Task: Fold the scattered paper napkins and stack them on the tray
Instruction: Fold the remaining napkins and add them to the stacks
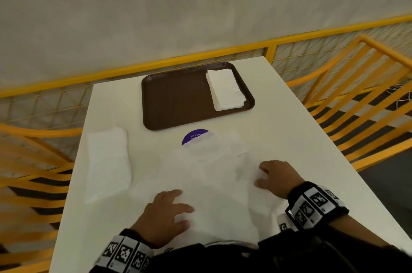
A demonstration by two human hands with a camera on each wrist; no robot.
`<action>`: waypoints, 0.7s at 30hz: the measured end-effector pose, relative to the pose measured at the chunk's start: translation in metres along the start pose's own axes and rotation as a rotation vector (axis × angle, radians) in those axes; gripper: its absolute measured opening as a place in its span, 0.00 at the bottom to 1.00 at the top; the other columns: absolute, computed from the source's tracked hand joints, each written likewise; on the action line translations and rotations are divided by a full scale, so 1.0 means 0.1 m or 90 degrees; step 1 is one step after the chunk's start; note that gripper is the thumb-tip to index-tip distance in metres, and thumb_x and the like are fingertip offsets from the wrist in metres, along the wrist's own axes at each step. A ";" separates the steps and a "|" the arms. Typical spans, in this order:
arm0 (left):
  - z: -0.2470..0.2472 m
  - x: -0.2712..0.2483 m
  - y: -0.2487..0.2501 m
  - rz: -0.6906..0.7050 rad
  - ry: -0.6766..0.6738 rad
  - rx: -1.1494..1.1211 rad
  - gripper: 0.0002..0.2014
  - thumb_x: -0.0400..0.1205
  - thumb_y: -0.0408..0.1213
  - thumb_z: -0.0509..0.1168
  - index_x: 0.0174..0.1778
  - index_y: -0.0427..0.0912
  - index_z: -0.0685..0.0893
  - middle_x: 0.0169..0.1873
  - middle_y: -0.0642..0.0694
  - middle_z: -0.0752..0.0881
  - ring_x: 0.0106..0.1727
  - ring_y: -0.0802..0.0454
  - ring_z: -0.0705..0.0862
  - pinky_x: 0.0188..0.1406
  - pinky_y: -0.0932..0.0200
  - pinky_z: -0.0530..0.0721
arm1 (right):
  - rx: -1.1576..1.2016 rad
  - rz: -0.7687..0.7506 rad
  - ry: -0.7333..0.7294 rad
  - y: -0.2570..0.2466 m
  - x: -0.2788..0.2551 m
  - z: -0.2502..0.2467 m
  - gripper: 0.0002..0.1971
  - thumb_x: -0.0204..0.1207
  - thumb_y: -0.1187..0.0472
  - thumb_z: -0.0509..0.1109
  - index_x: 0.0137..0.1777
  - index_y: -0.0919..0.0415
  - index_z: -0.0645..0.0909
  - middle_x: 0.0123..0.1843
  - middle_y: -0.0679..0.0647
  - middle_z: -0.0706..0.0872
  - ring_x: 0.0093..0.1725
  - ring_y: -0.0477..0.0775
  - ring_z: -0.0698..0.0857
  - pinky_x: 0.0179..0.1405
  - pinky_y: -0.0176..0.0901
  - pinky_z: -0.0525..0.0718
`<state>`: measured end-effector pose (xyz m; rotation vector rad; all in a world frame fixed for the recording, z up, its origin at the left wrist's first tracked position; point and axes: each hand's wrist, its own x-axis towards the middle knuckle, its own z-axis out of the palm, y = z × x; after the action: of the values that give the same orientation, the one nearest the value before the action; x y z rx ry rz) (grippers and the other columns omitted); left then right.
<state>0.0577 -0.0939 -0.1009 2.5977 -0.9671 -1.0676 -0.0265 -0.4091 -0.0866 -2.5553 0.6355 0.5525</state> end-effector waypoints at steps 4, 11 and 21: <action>-0.06 -0.06 0.07 -0.007 -0.017 0.009 0.18 0.59 0.72 0.43 0.45 0.84 0.64 0.79 0.61 0.57 0.80 0.55 0.54 0.75 0.51 0.65 | -0.016 -0.044 0.101 -0.04 -0.17 -0.29 0.08 0.74 0.48 0.71 0.47 0.49 0.80 0.43 0.49 0.82 0.51 0.57 0.82 0.51 0.47 0.79; -0.14 -0.04 0.17 -0.024 -0.014 0.025 0.52 0.49 0.84 0.47 0.72 0.69 0.67 0.81 0.56 0.57 0.81 0.51 0.56 0.78 0.51 0.61 | 0.027 -0.282 0.310 -0.33 -0.72 -1.00 0.07 0.75 0.52 0.72 0.49 0.53 0.83 0.37 0.48 0.86 0.37 0.50 0.83 0.35 0.32 0.74; -0.75 -0.13 0.62 0.147 0.164 -0.783 0.45 0.55 0.57 0.83 0.67 0.42 0.78 0.63 0.45 0.86 0.65 0.49 0.83 0.59 0.55 0.84 | 0.467 -0.277 0.280 -0.60 -0.86 -1.26 0.07 0.73 0.54 0.74 0.51 0.50 0.87 0.46 0.45 0.92 0.45 0.46 0.90 0.49 0.56 0.89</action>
<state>0.0708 -0.1397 -0.0151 1.4975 -0.3153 -0.8187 -0.0319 -0.3964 0.0762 -1.9984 0.3072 -0.3506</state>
